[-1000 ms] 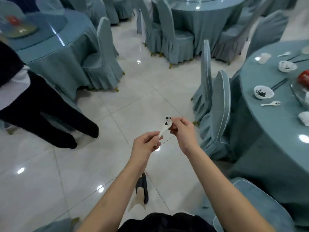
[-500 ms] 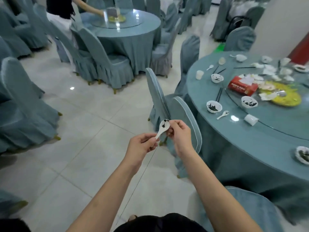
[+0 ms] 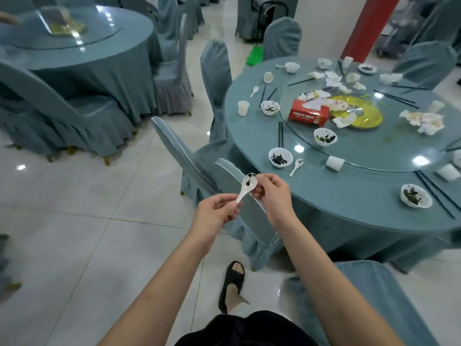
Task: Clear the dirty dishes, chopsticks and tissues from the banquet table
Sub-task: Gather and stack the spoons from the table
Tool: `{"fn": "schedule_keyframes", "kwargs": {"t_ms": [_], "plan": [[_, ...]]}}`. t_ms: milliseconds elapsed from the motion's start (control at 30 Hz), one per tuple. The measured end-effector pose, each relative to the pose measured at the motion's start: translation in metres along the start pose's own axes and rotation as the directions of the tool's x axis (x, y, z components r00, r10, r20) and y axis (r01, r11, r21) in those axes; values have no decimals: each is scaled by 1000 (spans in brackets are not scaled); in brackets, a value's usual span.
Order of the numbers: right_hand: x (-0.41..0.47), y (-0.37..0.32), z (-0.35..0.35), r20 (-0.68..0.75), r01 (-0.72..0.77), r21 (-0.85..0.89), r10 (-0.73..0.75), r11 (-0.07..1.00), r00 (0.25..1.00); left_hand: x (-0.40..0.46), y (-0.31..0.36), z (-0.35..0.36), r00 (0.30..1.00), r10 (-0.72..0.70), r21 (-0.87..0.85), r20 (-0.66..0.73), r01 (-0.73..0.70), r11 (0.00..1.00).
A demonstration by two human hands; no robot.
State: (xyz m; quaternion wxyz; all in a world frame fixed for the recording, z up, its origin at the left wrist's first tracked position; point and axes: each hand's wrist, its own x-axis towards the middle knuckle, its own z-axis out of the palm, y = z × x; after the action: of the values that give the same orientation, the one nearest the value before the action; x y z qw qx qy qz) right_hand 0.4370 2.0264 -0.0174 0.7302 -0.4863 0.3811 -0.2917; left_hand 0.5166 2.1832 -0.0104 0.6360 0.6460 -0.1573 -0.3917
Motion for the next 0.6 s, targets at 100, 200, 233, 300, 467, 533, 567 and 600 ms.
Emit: {"fn": "schedule_keyframes", "kwargs": {"t_ms": [100,200,233,300,467,533,567,600], "plan": [[54,-5,-1,-9,-12,32,12,999,1000,53,12,13,1000,-21,24,13,21,1000],[112,-11,0,-31,-42,52,43,998,999,112,25,24,999,-53,60,14,52,997],[131,-12,-1,-50,-53,56,56,997,997,132,28,29,998,-66,78,18,65,995],[163,-15,-6,-75,-70,58,74,996,994,165,31,40,995,-95,97,24,92,991],[236,-12,-34,-132,-116,32,119,993,984,230,32,69,983,-180,72,48,176,982],[260,0,-53,-189,-149,26,151,989,970,252,32,76,976,-214,62,49,211,975],[269,9,-64,-229,-165,22,165,986,959,261,32,79,973,-227,58,48,225,973],[278,16,-76,-280,-181,11,177,983,943,272,33,82,971,-233,55,50,230,972]]}}
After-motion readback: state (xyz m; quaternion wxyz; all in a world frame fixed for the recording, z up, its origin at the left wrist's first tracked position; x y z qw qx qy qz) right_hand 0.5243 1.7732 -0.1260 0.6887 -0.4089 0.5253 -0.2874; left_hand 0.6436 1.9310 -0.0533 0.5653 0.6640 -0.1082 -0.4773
